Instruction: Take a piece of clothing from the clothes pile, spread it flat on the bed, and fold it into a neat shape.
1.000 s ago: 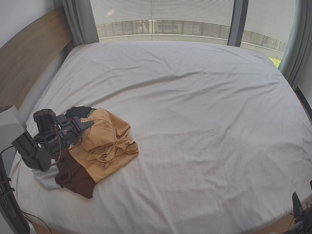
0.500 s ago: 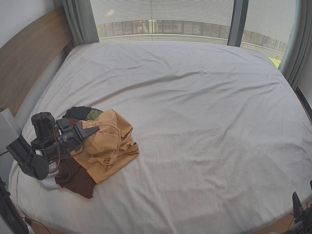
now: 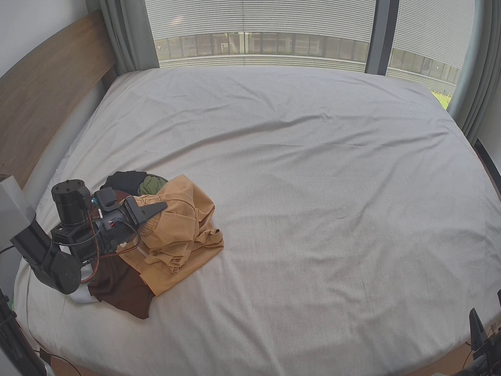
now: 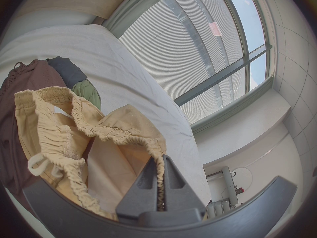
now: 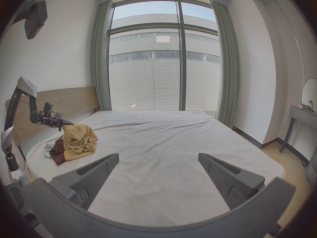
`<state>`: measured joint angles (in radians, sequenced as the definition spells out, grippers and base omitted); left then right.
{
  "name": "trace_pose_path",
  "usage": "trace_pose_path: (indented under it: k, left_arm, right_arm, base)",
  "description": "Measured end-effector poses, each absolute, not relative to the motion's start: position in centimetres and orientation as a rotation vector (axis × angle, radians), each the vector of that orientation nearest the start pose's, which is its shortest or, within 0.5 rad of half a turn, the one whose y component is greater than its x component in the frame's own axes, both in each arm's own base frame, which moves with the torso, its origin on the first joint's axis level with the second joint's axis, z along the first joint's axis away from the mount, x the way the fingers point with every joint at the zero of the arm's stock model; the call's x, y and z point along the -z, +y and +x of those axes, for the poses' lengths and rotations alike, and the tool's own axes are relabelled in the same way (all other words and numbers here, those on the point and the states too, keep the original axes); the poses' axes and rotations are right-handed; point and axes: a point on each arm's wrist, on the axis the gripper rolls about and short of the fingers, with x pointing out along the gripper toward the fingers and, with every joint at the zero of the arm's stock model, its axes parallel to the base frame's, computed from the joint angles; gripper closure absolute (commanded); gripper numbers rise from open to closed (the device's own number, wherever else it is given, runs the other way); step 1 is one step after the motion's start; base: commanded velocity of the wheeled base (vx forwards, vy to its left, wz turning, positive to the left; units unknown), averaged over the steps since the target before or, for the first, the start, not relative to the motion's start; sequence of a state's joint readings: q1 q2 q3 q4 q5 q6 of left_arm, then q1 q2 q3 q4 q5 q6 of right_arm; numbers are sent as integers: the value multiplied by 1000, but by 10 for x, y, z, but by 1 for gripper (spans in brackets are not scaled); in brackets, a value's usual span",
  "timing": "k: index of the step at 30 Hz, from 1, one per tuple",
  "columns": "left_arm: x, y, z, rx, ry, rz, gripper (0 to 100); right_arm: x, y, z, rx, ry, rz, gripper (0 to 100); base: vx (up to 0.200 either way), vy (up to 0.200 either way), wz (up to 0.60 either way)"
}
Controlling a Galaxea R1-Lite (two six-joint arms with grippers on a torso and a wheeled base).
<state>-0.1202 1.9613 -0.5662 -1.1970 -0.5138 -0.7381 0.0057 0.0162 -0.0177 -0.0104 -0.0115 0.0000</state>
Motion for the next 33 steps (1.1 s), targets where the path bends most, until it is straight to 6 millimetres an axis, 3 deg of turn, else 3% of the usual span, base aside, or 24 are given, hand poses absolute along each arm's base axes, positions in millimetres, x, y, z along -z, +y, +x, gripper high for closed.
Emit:
trace_pose_path:
  k: [15, 33]
  left_arm:
    - [-109, -77, 300, 689, 506, -851, 100]
    - [-141, -116, 284, 837, 511, -1097, 100]
  right_arm:
    - [-82, 0, -23, 6, -12, 0, 0]
    - [-82, 0, -23, 6, -12, 0, 0]
  base:
    - [0, 0, 0]
    - [0, 0, 0]
